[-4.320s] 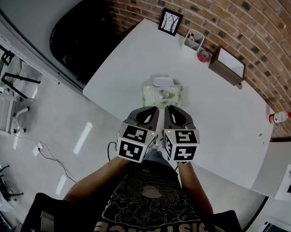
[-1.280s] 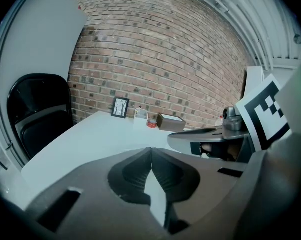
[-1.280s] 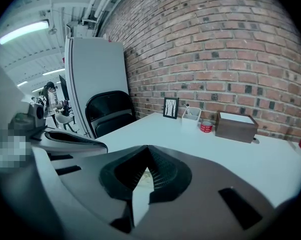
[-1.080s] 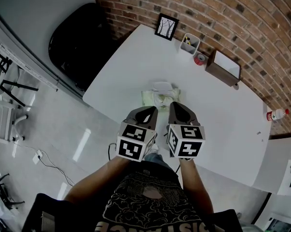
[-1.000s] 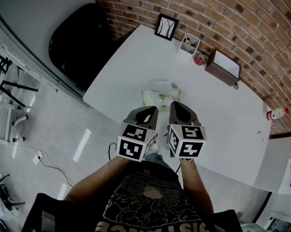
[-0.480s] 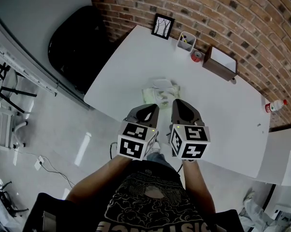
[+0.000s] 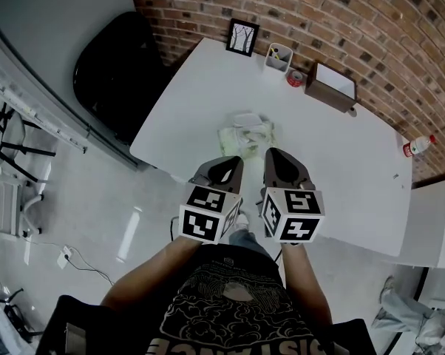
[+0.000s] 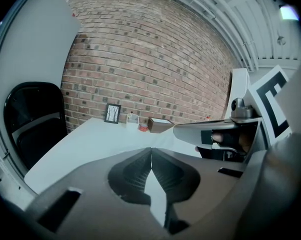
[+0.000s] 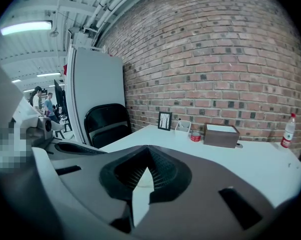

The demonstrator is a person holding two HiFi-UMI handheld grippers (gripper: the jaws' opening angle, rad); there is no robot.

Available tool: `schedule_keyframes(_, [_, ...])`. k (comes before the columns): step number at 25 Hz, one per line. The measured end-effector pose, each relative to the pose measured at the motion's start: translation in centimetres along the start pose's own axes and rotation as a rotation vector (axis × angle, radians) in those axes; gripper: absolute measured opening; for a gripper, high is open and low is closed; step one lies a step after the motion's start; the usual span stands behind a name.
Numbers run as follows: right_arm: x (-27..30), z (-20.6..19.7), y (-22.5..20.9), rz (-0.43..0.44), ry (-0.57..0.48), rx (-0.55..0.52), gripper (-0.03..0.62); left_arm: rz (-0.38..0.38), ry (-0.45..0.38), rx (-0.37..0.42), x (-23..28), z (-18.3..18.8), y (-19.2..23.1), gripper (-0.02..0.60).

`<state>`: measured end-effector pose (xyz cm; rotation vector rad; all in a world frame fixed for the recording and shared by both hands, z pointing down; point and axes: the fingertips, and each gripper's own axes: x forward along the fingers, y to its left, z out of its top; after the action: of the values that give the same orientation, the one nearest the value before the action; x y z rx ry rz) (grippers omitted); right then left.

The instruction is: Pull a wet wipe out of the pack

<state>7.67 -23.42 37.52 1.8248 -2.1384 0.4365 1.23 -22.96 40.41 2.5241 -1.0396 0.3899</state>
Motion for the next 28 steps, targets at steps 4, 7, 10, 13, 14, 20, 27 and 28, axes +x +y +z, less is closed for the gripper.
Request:
schedule_keyframes(4, [-1.1, -0.3, 0.4, -0.012, -0.001, -0.001, 0.015, -0.013, -0.010, 0.007, -0.9, 0.0, -0.6, 0.012])
schedule_keyframes(7, [-1.9, -0.6, 0.5, -0.021, 0.002, -0.001, 0.015, -0.026, -0.013, 0.008, -1.1, 0.0, -1.2, 0.012])
schedule_keyframes(10, [-2.6, -0.8, 0.5, -0.025, 0.002, 0.000, 0.015, -0.034, -0.014, 0.006, -1.4, -0.1, -1.7, 0.012])
schedule_keyframes(13, [-3.2, -1.0, 0.6, -0.024, 0.002, 0.001, 0.015, -0.036, -0.018, 0.005, -1.5, 0.0, -2.2, 0.012])
schedule_keyframes(14, [-3.5, -1.1, 0.6, -0.022, 0.003, 0.002, 0.015, -0.035, -0.020, 0.005, -1.6, 0.0, -2.3, 0.012])
schedule_keyframes(20, [-4.9, -1.8, 0.6, 0.007, -0.001, 0.008, 0.015, -0.012, -0.026, -0.001, -2.1, -0.3, -3.5, 0.012])
schedule_keyframes(27, [-7.1, -2.4, 0.6, 0.045, -0.013, 0.004, 0.015, 0.029, -0.039, -0.011, -3.4, -0.8, -5.2, 0.012])
schedule_keyframes(28, [-7.5, -2.5, 0.5, 0.050, -0.014, 0.002, 0.015, 0.033, -0.042, -0.012, -3.6, -0.9, -5.5, 0.012])
